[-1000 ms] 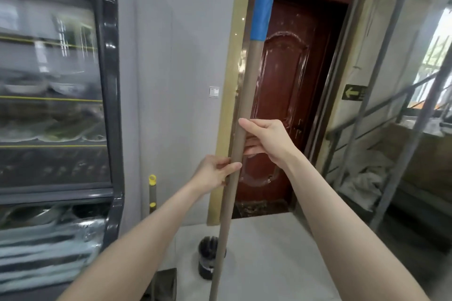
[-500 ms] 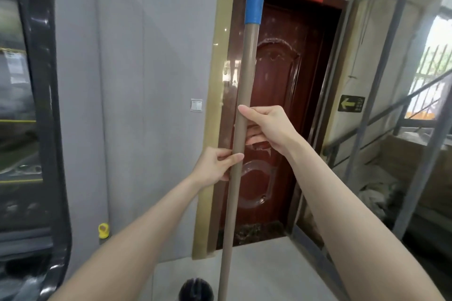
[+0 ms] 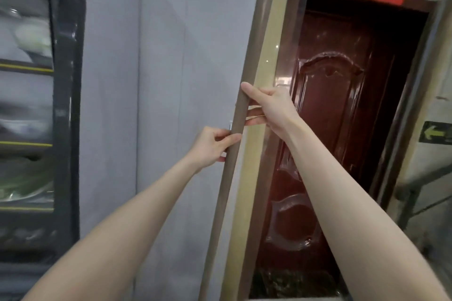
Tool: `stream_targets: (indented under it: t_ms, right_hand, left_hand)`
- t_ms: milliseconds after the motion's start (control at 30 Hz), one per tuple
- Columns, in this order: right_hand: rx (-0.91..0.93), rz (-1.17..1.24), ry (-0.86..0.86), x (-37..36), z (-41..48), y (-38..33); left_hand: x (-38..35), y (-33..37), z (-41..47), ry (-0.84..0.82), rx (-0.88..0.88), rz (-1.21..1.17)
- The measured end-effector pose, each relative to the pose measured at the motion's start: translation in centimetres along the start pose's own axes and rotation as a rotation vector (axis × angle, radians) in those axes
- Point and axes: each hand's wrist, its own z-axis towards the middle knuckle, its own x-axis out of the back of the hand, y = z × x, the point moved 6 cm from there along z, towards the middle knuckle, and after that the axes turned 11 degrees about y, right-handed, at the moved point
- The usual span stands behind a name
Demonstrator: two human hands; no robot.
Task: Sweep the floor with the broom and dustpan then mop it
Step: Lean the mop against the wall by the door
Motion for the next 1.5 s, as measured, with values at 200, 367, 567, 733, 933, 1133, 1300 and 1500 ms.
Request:
stream_targets:
  t_ms: [200,367,567,733,933,1133,1300,1500]
  right_hand:
    - [-0.005,0.095,-0.087,-5.2,7.5,5.4]
    - [-0.026,0.162,-0.135,-10.1,14.3,11.9]
    - [-0.094,0.242,-0.197,-15.6,21.2,19.1]
    - [-0.184,0.238,-0.190,-19.4,24.2,25.8]
    - [-0.258,0.222,-0.192,-21.6,25.5,32.1]
    - [-0.288,0.183,-0.131,-21.7,23.7,34.5]
    - [-0.305,0.152,-0.077,-21.6,21.3,34.4]
    - [-0.277,0.156,-0.031,-21.5,21.1,33.5]
  left_hand:
    - [3.3,-4.8,7.5,0.102,0.018,0.085]
    - [6.0,-10.1,14.1,0.185,0.045,0.185]
    - [8.8,-16.8,21.2,0.245,0.088,0.260]
    - [10.2,-23.7,25.0,0.238,0.181,0.250]
    - [10.4,-30.2,27.2,0.198,0.267,0.220]
    - [9.6,-33.3,26.1,0.166,0.290,0.188]
    - [9.5,-34.1,24.0,0.117,0.282,0.160]
    - [9.6,-33.9,24.4,0.078,0.254,0.108]
